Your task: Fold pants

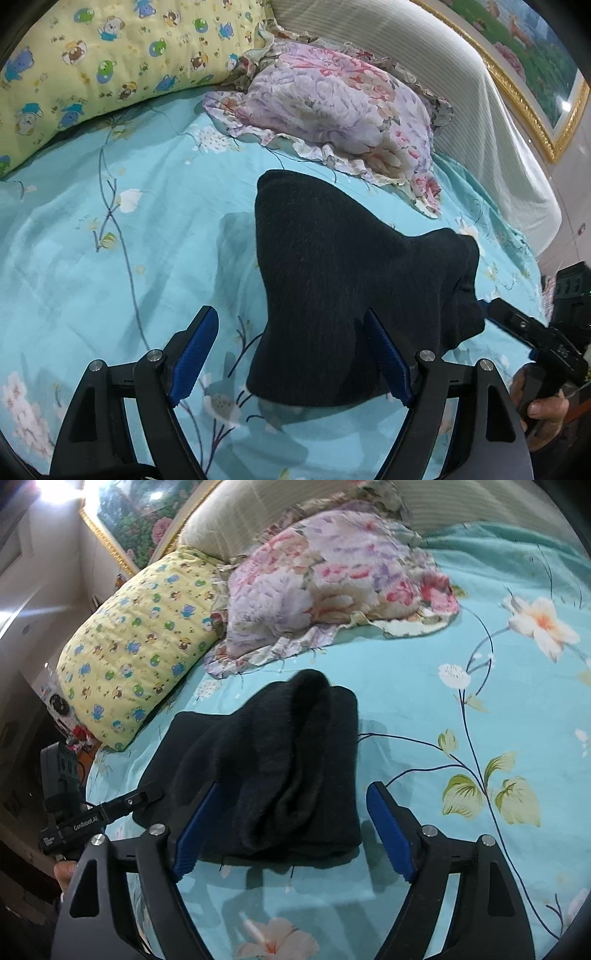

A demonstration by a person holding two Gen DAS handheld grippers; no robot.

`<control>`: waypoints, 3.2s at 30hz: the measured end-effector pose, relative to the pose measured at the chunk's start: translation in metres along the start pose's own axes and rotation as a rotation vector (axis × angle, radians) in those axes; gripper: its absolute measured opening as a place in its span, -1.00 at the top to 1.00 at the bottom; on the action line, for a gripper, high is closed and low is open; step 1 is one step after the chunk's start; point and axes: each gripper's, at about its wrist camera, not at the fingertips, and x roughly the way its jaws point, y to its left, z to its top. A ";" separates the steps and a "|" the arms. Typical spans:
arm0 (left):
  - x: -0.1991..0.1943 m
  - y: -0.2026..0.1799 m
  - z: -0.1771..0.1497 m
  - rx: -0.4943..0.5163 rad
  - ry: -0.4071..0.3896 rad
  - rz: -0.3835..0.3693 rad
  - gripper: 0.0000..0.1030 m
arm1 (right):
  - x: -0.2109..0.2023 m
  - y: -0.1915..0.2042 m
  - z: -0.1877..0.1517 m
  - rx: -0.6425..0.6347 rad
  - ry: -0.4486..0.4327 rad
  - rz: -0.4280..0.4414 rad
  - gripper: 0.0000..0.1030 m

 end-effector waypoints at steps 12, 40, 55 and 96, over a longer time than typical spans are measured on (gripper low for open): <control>-0.022 -0.006 -0.017 0.081 -0.048 0.090 -0.62 | -0.008 0.037 -0.020 -0.173 0.003 -0.059 -0.65; -0.039 -0.048 -0.065 0.253 -0.070 0.234 -0.70 | -0.024 0.065 -0.063 -0.283 -0.046 -0.128 -0.84; -0.025 -0.039 -0.072 0.206 -0.071 0.233 -0.70 | -0.013 0.075 -0.071 -0.313 -0.092 -0.121 -0.89; -0.008 -0.046 -0.074 0.248 -0.087 0.243 -0.71 | 0.007 0.069 -0.078 -0.292 -0.108 -0.105 -0.89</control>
